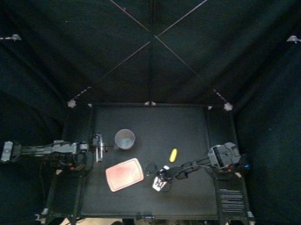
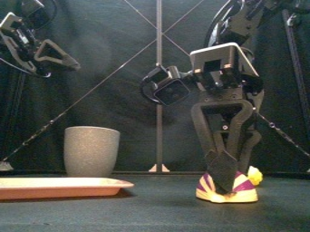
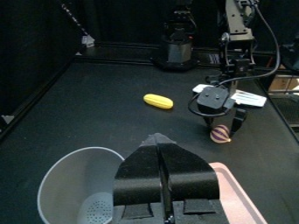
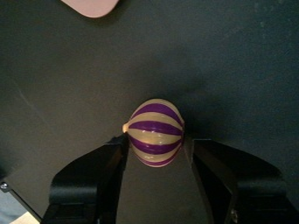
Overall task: Pick the onion then place it on the pink plate
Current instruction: Place onion on the pink plate
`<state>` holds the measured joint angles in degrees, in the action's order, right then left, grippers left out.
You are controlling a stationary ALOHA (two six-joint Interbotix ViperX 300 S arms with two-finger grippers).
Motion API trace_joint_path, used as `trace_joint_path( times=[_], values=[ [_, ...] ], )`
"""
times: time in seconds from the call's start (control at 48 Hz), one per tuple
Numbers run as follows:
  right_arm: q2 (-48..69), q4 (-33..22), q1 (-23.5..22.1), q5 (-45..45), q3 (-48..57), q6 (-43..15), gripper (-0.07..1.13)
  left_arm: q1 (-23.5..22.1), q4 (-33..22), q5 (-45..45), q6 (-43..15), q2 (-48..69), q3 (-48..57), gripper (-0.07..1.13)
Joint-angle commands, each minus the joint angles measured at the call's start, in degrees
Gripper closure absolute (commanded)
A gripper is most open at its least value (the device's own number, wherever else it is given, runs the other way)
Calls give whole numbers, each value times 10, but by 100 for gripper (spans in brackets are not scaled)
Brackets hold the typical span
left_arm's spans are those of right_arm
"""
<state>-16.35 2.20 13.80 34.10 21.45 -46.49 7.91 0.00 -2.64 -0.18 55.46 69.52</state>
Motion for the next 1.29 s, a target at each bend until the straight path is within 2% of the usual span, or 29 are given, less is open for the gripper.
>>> trace_joint_path(
  times=[0.021,0.312,0.5,0.792,0.979,1.292],
  values=[
    [-3,-4,0,1,-11,-2,27,2,0,-3,0,0,-6,90],
    [11,-35,4,26,-56,0,28,2,-1,-5,0,-1,-4,90],
    [19,-83,0,61,-102,4,28,2,-1,-5,0,-1,-4,90],
    [-26,-165,-19,60,-226,26,28,2,1,-5,-1,-1,-3,90],
    [-98,-178,-29,59,-316,59,28,2,1,-4,-1,-1,-3,90],
    [-188,-166,-33,67,-428,76,27,22,1,-2,1,0,5,90]
  ],
)
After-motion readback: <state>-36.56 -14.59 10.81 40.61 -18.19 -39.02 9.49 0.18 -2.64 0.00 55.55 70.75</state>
